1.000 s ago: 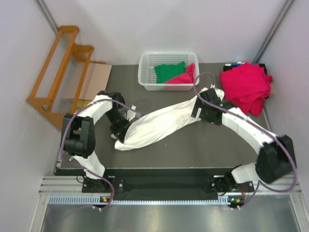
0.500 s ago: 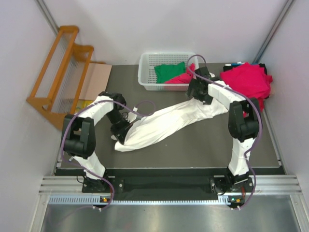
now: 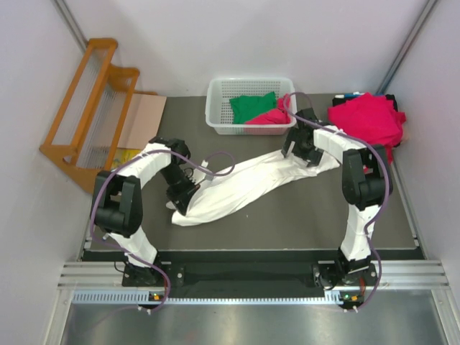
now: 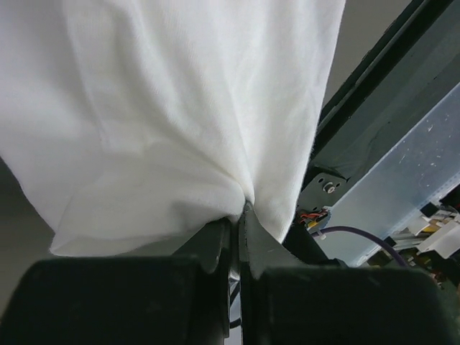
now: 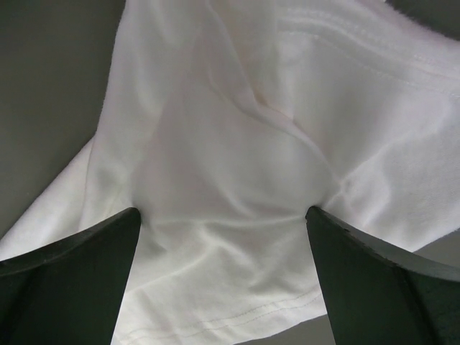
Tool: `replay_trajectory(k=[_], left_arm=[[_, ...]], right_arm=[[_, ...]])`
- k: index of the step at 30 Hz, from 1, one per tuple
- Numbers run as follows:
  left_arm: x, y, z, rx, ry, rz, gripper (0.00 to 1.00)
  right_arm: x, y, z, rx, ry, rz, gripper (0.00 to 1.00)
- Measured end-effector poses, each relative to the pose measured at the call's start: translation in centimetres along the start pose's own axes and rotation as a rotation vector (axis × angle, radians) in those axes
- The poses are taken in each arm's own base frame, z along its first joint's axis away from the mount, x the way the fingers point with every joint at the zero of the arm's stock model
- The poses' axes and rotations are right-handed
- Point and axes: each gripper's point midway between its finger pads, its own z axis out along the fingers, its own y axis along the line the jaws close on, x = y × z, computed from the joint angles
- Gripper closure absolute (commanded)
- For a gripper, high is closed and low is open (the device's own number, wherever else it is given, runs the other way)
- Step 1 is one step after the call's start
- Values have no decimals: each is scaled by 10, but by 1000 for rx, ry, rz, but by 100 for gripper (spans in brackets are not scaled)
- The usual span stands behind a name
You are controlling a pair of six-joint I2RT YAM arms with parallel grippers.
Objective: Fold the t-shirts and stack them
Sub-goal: Fold the tshirt
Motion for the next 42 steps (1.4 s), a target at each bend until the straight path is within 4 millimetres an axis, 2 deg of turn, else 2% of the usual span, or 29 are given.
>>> replay_trajectory(k=[10,12,14,15,18,21,25,27,30,32,35,37,38,42], left_arm=[[5,-31,11,12,40,123,95],[7,-34,14,15,56,135,92],[7,-34,14,12,60,136,75],[7,-34,14,10,62,135,47],[8,-35,14,14,62,130,8],[9,-37,14,27,64,127,2],[3,-39,5,30,13,126,1],[-8,-36,-11,10,-60,122,2],[-30,-24,-46,-26,-217,100,1],[-35,-9,-67,-43,-308,52,2],[-24,20,-86,-53,-399,-81,2],[-13,39,-89,-41,-421,-174,2],[-8,47,-88,-33,-427,-212,2],[6,58,-85,-10,-431,-306,2]], right_arm=[[-4,-6,1,-21,4,31,0],[-4,-6,1,-26,7,28,0],[-5,-6,0,-27,6,20,0],[-5,-8,-1,-19,0,13,0],[-10,-18,-7,27,-29,-15,0],[-18,-23,-23,52,-71,-37,0],[-31,-21,-57,43,-152,-53,0],[-37,-17,-77,31,-202,-67,0],[-33,-4,-100,22,-248,-115,0],[-19,14,-112,9,-268,-181,0],[22,58,-127,-46,-268,-338,0],[63,89,-141,-105,-247,-464,0],[77,100,-147,-128,-241,-509,0],[140,155,-178,-252,-211,-678,0]])
